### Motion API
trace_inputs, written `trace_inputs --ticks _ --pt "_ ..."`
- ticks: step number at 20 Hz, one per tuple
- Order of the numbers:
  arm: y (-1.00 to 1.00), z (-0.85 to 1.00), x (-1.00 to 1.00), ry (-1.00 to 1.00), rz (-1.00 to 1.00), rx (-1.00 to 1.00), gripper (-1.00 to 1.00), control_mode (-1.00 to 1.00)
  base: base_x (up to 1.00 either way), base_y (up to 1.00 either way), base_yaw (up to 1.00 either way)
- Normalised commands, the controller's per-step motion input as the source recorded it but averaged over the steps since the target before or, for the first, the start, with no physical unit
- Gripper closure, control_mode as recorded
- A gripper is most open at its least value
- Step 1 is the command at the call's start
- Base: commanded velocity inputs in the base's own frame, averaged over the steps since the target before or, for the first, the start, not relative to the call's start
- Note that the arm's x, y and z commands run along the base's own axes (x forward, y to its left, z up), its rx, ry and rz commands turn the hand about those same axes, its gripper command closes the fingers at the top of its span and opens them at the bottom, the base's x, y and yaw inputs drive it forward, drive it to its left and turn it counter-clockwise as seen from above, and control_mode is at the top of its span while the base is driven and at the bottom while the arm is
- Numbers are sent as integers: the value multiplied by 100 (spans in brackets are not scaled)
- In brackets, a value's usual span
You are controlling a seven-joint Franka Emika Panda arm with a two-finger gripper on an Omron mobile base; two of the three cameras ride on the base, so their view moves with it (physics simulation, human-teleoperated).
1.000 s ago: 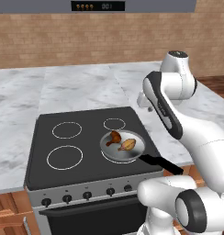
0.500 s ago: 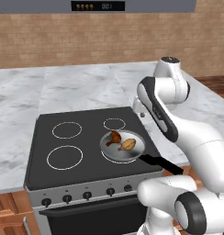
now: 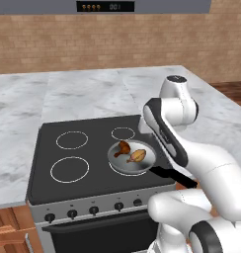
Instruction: Take the chicken drumsticks from the pan and place one on each plate on the dining counter.
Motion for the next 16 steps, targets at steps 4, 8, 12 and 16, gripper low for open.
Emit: trace_inputs --ticks 4,8,12,16 --pt "4 -39 -4 0 -1 0 -100 -100 0 0 0" --pt "0 -42 0 -1 0 0 -100 -100 0 0 0" --pt "0 -47 4 -3 0 0 -100 -100 0 0 0" --pt "0 -37 18 -5 -1 0 -100 -100 0 0 0"
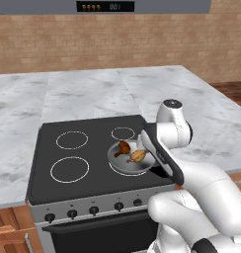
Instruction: Take the chicken drumsticks from the pan and place one on each plate on the dining counter.
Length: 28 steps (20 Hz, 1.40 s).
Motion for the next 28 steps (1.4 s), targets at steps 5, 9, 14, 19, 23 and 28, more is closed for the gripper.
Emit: trace_inputs --ticks 5,9,14,19,23,28 --pt "1 -33 28 -5 -2 0 -100 -100 0 0 0" --pt "6 -33 32 -5 -4 0 -100 -100 0 0 0" --pt "21 -36 36 -3 -7 0 -100 -100 0 0 0" --pt "22 -26 39 -3 -8 0 -100 -100 0 0 0" --pt "7 -10 39 -1 -4 0 -100 -100 0 0 0" --pt "0 -15 39 -1 -2 0 -100 -100 0 0 0"
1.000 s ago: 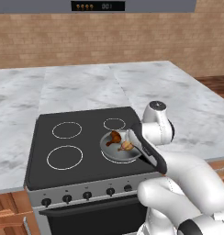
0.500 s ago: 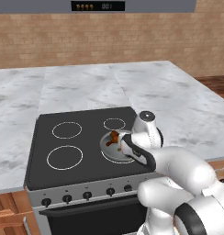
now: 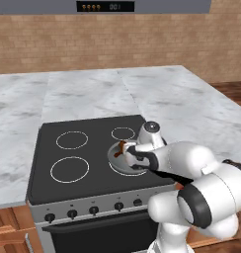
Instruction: Take the chicken drumsticks from the pan and place one on each plate on the dining counter.
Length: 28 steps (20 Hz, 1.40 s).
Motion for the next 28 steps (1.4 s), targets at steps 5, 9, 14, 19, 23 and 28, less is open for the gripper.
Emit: trace_inputs --ticks 5,9,14,19,23,28 --pt "6 -31 36 0 -1 0 -100 -100 0 0 0" --pt "15 -46 30 0 0 0 -100 -100 0 0 0" --pt "15 -49 22 0 0 0 -100 -100 0 0 0" --pt "4 -59 9 0 -2 0 100 -100 0 0 0" --pt "0 -29 0 0 -4 0 100 -100 0 0 0" --pt "0 45 -21 0 -12 13 100 -100 0 0 0"
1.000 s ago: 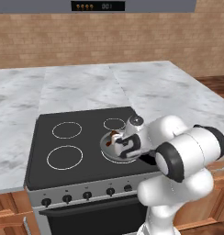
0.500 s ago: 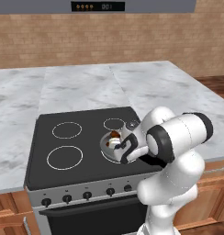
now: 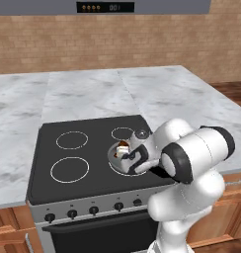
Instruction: Take the chicken drumsticks from the pan and place one on each plate on the dining counter.
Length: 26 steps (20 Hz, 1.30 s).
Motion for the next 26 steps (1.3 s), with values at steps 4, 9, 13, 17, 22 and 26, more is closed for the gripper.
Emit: trace_inputs --ticks 4,9,13,17,22,26 --pt "-1 100 -50 0 -15 23 100 -100 0 0 0" --pt "-15 100 -70 0 -19 27 100 -100 0 0 0" --pt "-25 100 -74 4 -12 23 100 -100 0 0 0" --pt "-18 100 -81 8 -4 14 100 -100 0 0 0" --pt "-10 100 -100 11 -5 1 100 -100 0 0 0" --pt "0 100 -93 12 0 -1 100 -100 0 0 0"
